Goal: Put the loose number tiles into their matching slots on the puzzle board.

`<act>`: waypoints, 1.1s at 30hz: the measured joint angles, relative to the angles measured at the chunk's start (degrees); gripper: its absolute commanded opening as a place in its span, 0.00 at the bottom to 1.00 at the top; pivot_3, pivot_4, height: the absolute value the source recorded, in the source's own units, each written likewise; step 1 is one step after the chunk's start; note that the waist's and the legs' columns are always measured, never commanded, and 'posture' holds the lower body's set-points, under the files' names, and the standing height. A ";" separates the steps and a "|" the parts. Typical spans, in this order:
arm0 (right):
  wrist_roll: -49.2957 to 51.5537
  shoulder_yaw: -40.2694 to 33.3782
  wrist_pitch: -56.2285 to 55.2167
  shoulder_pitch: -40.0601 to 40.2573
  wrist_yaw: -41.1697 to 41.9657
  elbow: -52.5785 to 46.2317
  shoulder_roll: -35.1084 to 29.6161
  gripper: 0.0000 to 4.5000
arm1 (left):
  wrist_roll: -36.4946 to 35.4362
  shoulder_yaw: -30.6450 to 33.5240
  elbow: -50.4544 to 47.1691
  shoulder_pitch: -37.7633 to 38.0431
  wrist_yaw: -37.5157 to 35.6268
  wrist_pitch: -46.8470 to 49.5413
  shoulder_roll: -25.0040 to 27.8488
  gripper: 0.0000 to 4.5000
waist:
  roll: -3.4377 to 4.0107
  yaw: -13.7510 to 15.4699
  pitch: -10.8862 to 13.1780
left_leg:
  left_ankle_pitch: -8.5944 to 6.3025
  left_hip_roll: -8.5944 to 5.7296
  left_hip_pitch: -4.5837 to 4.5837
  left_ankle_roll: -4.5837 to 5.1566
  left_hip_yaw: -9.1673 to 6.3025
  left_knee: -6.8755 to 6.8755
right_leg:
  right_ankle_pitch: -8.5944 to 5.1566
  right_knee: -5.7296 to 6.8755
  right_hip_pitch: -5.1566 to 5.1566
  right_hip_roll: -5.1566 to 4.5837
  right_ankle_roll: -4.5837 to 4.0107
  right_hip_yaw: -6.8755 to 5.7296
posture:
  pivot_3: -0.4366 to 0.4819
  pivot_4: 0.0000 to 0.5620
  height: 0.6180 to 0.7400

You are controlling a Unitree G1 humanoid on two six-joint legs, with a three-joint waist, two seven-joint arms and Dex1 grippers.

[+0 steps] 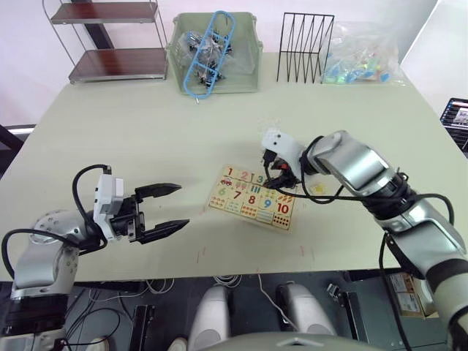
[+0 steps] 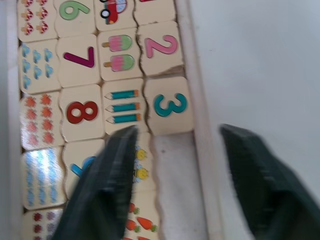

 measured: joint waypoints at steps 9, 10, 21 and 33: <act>-0.32 -3.21 -8.98 6.19 0.28 0.03 -0.90 0.00 | 0.00 0.01 0.00 0.06 1.14 0.00 -0.16 1.00 | 0.00 -0.04 0.00 | 0.00 0.00 0.01 0.00 0.02 0.00 | 0.00 0.00 0.00 0.00 0.00 0.02 | 0.48 0.27 1.00; -0.41 -3.26 -9.47 6.34 0.28 0.07 -0.87 0.00 | 0.00 0.01 0.00 0.07 1.22 0.00 -0.16 1.00 | 0.00 -0.04 0.00 | 0.00 0.00 0.01 0.00 0.02 0.00 | 0.00 0.00 0.00 0.01 0.00 0.02 | 0.48 0.27 1.00; -1.50 -3.57 -13.85 7.97 2.25 2.54 -0.72 0.00 | 0.00 0.01 0.00 0.07 1.79 0.00 -0.18 1.00 | 0.00 0.00 0.00 | 0.00 0.00 0.01 0.00 0.01 0.01 | 0.00 0.00 0.01 0.01 0.00 0.02 | 0.48 0.27 1.00; -3.67 -3.53 -15.51 8.72 2.70 4.92 1.62 0.00 | 0.00 0.01 0.00 0.69 2.09 -0.01 -0.17 1.00 | 0.00 0.01 0.00 | 0.00 0.00 0.01 0.00 0.01 0.01 | 0.00 0.01 0.01 0.01 0.00 0.02 | 0.48 0.27 1.00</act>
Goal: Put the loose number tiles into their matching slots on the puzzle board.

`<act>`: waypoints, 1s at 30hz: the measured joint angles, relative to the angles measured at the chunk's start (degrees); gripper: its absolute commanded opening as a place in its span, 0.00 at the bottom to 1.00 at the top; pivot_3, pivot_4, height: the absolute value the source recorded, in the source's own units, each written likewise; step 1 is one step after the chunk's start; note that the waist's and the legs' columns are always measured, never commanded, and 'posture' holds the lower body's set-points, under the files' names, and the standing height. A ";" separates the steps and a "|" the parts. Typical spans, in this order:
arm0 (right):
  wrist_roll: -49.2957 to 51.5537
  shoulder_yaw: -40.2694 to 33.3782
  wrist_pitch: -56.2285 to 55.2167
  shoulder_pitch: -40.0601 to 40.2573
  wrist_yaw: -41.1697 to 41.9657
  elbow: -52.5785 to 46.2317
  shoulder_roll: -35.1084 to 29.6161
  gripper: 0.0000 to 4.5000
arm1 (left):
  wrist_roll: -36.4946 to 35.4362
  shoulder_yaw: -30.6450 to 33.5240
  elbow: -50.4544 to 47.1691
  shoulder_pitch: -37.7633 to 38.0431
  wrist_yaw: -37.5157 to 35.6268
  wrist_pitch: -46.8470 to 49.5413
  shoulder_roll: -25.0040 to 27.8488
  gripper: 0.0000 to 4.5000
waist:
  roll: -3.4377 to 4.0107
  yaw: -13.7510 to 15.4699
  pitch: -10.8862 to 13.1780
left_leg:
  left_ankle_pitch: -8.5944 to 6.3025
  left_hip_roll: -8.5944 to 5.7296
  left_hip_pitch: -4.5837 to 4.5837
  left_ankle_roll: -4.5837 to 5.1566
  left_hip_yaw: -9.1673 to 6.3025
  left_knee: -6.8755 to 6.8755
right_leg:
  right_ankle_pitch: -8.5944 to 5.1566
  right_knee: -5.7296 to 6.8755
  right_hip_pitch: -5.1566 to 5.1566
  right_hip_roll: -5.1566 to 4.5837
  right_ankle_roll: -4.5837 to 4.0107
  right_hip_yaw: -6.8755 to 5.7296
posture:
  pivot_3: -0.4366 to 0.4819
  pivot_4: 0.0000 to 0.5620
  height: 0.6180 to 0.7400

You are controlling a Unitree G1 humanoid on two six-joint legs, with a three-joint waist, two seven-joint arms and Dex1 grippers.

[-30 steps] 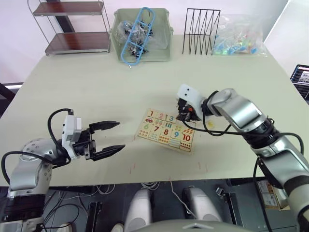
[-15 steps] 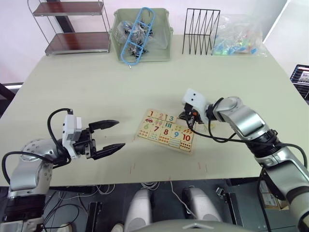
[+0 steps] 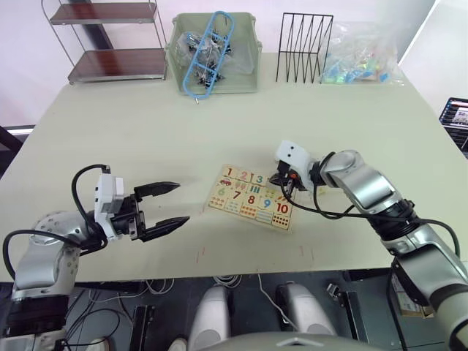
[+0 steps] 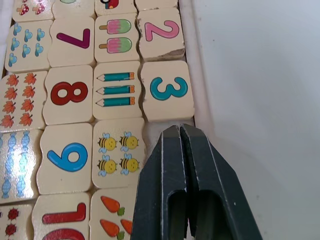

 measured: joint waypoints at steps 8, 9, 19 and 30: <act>-0.94 0.00 -0.86 0.00 0.26 0.88 0.77 0.00 | 0.00 0.00 -0.01 0.34 0.19 0.00 0.00 1.00 | 0.00 -0.01 0.00 | 0.00 0.00 0.01 0.00 0.00 0.00 | 0.00 0.01 0.00 0.00 0.00 0.00 | 0.48 0.27 1.00; -1.07 0.00 -0.98 0.00 0.29 0.96 0.91 0.00 | 0.00 0.00 -0.01 0.36 0.21 0.00 0.00 1.00 | 0.00 -0.01 0.00 | 0.00 0.00 0.01 0.00 0.00 0.00 | 0.00 0.01 0.00 0.00 0.00 0.00 | 0.48 0.27 1.00; -1.61 -0.03 -1.52 0.00 0.48 1.50 1.92 0.00 | -0.01 0.00 -0.03 0.50 0.46 0.00 -0.01 1.00 | -0.01 -0.02 0.00 | 0.00 0.00 0.02 0.00 0.00 0.01 | 0.00 0.01 0.01 0.00 0.00 0.00 | 0.48 0.27 1.00; -1.83 -0.03 -1.12 -0.01 1.60 1.31 1.47 0.00 | -0.02 0.00 -0.03 0.69 0.44 -0.05 -0.01 1.00 | 0.00 0.00 0.00 | 0.00 0.00 0.02 0.00 0.00 0.02 | 0.00 0.01 0.02 0.00 0.00 0.00 | 0.48 0.27 1.00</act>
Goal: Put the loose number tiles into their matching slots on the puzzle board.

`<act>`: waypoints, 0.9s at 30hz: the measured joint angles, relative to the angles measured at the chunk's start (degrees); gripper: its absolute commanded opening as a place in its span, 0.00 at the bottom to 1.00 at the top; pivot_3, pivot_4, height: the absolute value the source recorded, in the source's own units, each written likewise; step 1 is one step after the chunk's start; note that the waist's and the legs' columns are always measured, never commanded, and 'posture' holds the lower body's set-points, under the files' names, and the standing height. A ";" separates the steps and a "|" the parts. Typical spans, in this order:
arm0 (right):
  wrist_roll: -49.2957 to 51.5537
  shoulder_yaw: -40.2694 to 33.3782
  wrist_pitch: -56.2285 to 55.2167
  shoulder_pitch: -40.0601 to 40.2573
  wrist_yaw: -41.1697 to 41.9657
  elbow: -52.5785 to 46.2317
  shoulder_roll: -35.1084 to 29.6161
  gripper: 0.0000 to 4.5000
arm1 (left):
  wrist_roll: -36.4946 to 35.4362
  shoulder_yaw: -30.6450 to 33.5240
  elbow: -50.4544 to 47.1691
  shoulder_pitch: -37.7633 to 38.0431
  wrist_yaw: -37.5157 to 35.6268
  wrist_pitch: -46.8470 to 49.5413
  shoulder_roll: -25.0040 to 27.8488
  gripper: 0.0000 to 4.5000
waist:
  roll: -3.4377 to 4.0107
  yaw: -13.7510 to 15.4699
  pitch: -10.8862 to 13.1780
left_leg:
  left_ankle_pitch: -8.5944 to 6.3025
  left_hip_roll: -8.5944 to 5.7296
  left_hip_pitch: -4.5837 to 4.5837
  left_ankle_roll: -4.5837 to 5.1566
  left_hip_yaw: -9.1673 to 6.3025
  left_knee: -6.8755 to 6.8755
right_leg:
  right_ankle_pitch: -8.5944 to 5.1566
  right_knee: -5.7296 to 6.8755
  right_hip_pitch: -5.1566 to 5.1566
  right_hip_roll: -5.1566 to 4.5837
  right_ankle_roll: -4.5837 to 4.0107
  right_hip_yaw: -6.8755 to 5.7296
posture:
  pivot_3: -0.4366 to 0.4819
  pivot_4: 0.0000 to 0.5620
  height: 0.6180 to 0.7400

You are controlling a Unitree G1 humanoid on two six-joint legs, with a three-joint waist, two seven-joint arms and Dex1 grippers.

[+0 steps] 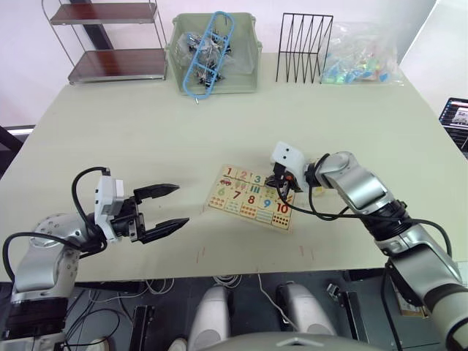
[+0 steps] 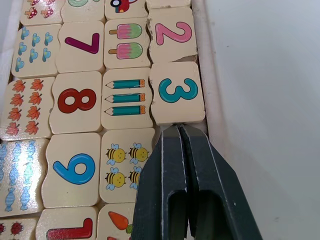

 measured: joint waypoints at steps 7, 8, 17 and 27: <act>0.01 0.00 0.59 0.00 0.78 -0.68 -0.95 0.00 | 0.00 0.00 0.00 -0.04 -0.07 -0.17 0.00 1.00 | 0.00 0.01 0.00 | 0.00 0.00 0.00 0.00 0.00 0.00 | 0.00 0.00 0.00 0.00 0.00 0.00 | 0.48 0.27 1.00; 0.02 -0.01 0.66 0.00 0.78 -0.75 -1.07 0.00 | 0.00 0.00 0.00 -0.04 -0.07 -0.18 0.00 1.00 | 0.00 0.01 0.00 | 0.00 0.00 0.00 0.00 0.00 0.00 | 0.00 0.00 0.00 0.00 0.00 0.00 | 0.48 0.27 1.00; 2.45 -5.66 0.15 4.19 -0.13 -5.54 -2.18 0.00 | 0.08 0.38 0.00 0.64 1.42 -0.21 -0.26 1.00 | 0.00 0.07 0.00 | 0.00 0.00 -0.01 0.00 0.00 0.00 | 0.00 -0.01 0.01 -0.01 0.00 0.00 | 0.48 0.27 1.00; 5.93 -14.55 -3.47 14.15 -1.69 -13.82 -5.89 0.00 | 0.88 0.92 0.06 2.95 5.36 -0.21 -1.30 1.00 | -0.01 0.14 0.00 | 0.00 0.00 0.01 0.00 -0.02 0.02 | 0.00 -0.04 0.07 -0.01 0.01 0.00 | 0.48 0.27 1.00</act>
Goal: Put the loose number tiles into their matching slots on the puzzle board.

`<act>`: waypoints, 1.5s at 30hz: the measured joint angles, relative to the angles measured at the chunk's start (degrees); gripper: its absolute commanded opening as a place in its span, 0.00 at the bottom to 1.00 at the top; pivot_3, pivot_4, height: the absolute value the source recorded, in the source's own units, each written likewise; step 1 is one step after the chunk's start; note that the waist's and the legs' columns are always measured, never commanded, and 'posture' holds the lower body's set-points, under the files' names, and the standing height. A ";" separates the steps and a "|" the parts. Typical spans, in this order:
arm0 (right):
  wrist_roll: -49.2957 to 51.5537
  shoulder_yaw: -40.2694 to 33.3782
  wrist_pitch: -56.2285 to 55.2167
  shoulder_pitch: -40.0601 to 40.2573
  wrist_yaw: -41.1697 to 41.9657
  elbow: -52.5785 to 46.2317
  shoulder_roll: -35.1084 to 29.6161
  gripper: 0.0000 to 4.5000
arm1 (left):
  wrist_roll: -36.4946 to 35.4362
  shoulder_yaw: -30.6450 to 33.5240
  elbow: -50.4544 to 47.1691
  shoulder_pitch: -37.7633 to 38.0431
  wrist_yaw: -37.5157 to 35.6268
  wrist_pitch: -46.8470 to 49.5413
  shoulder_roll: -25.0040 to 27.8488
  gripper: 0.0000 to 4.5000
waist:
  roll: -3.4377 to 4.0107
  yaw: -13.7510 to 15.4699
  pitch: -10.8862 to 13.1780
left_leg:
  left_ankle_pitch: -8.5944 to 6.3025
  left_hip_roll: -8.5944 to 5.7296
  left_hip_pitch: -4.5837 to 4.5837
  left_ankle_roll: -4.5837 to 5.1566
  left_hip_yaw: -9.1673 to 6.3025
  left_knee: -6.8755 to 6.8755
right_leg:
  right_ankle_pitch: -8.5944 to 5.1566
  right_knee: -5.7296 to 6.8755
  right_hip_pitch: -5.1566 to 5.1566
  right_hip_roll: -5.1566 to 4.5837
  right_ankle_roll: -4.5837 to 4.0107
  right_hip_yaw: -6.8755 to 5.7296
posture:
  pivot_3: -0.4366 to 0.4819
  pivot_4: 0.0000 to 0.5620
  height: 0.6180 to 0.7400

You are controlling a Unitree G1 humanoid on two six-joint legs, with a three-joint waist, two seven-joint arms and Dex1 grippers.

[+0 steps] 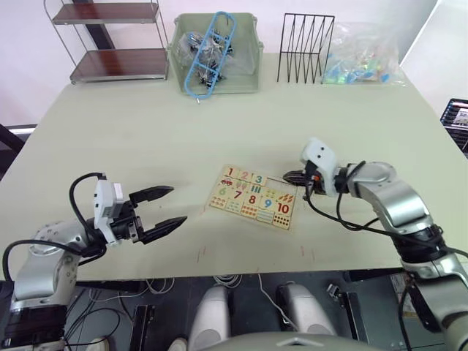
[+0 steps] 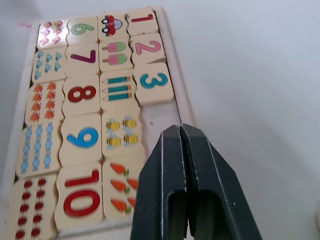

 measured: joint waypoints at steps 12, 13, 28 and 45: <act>7.32 -18.88 -14.64 20.20 -2.41 -5.10 -1.25 0.19 | 0.51 0.94 -0.04 4.89 6.14 0.00 -2.29 1.00 | -0.04 0.13 -0.02 | 0.00 0.00 0.08 0.00 -0.02 0.01 | 0.00 0.00 0.08 0.02 0.01 0.03 | 0.48 0.27 1.00; 8.12 -20.58 -15.37 22.23 -2.39 -5.18 -1.41 0.31 | 0.58 1.53 -0.10 5.44 6.89 -0.22 -2.60 1.00 | -0.04 0.14 -0.02 | 0.00 0.00 0.11 0.00 -0.03 0.02 | 0.00 0.01 0.12 0.02 0.01 0.03 | 0.48 0.27 1.00; 15.43 -35.18 -30.88 44.99 2.85 -5.29 -1.18 0.98 | 2.55 5.22 0.79 10.87 11.18 -3.56 -4.55 1.00 | -0.07 0.02 -0.03 | -0.01 0.02 1.07 0.00 0.07 0.01 | -0.27 -0.07 0.99 0.00 0.00 0.16 | 0.48 0.27 1.00; 16.26 -35.52 -36.90 50.42 0.25 -4.96 1.41 0.98 | 2.52 6.70 0.71 14.48 13.22 -5.03 -6.38 1.00 | -0.08 0.12 -0.04 | -0.01 0.04 1.03 0.00 0.10 -0.01 | -0.28 -0.10 0.95 -0.05 -0.03 0.18 | 0.48 0.27 1.00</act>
